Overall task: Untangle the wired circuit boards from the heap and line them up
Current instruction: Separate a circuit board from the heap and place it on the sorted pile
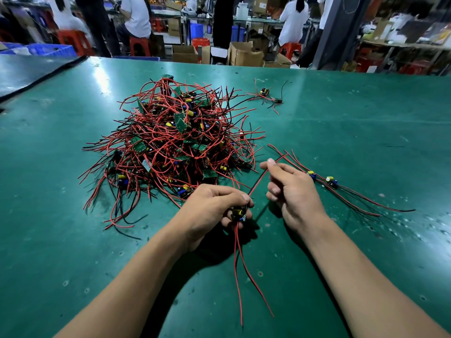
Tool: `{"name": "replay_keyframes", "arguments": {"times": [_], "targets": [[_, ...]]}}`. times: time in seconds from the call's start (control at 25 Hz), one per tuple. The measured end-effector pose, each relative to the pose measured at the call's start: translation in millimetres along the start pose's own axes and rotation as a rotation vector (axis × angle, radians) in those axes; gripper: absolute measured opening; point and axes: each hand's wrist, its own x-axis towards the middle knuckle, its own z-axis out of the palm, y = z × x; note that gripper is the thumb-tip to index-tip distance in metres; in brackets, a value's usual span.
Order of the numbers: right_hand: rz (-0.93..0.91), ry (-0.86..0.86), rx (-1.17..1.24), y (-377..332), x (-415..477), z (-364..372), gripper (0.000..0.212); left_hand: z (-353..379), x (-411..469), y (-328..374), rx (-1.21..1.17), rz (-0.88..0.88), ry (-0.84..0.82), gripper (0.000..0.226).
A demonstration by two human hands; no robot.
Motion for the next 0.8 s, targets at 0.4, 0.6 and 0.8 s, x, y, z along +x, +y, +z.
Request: {"name": "replay_keyframes", "arguments": {"times": [0.4, 0.6, 0.8], "targets": [[0.247, 0.046, 0.305, -17.1, 4.0, -8.0, 0.029, 0.1, -1.8, 2.0, 0.031, -0.013, -0.062, 0.017], [0.396, 0.016, 0.538, -22.4, 5.0, -12.0, 0.041, 0.8, -1.3, -0.6, 0.074, -0.005, -0.093, 0.015], [0.400, 0.035, 0.507, -21.6, 5.5, -12.8, 0.044, -1.0, 0.6, -1.6, 0.084, -0.005, -0.092, 0.016]]}}
